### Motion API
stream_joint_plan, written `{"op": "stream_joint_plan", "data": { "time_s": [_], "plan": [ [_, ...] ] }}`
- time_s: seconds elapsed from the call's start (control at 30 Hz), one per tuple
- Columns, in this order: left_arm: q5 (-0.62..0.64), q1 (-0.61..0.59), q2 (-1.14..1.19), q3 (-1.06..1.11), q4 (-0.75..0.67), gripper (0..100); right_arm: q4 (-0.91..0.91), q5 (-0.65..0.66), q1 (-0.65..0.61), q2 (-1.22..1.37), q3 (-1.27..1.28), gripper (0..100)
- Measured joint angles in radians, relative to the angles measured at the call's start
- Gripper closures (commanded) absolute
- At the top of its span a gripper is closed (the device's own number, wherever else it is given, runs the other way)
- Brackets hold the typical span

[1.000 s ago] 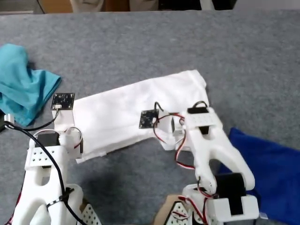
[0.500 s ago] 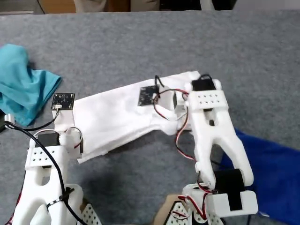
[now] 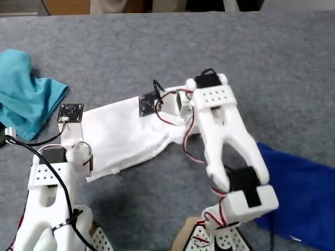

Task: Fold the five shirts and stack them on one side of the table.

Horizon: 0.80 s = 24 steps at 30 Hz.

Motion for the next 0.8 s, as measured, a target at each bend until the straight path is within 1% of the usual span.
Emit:
{"op": "stream_joint_plan", "data": {
  "time_s": [0.17, 0.23, 0.4, 0.57, 0.73, 0.8],
  "plan": [
    [0.000, 0.000, 0.000, 0.000, 0.000, 98, 0.000, 0.000, 0.000, 0.107, -0.117, 99.3],
    [0.000, 0.000, 0.000, 0.000, 0.000, 98, 0.000, 0.000, 0.000, 0.152, -0.153, 97.2],
    [0.000, 0.000, 0.000, 0.000, 0.000, 98, 0.000, 0.000, 0.000, 0.247, -0.239, 88.0],
    [0.000, 0.000, 0.000, 0.000, 0.000, 98, -0.028, -0.002, 0.002, 0.302, -0.316, 75.1],
    [0.000, 0.000, 0.000, 0.000, 0.000, 98, -0.083, -0.049, 0.002, 0.308, -0.341, 74.9],
    [0.000, 0.000, 0.000, 0.000, 0.000, 98, -0.083, -0.057, 0.015, 0.308, -0.341, 77.6]
  ]
}}
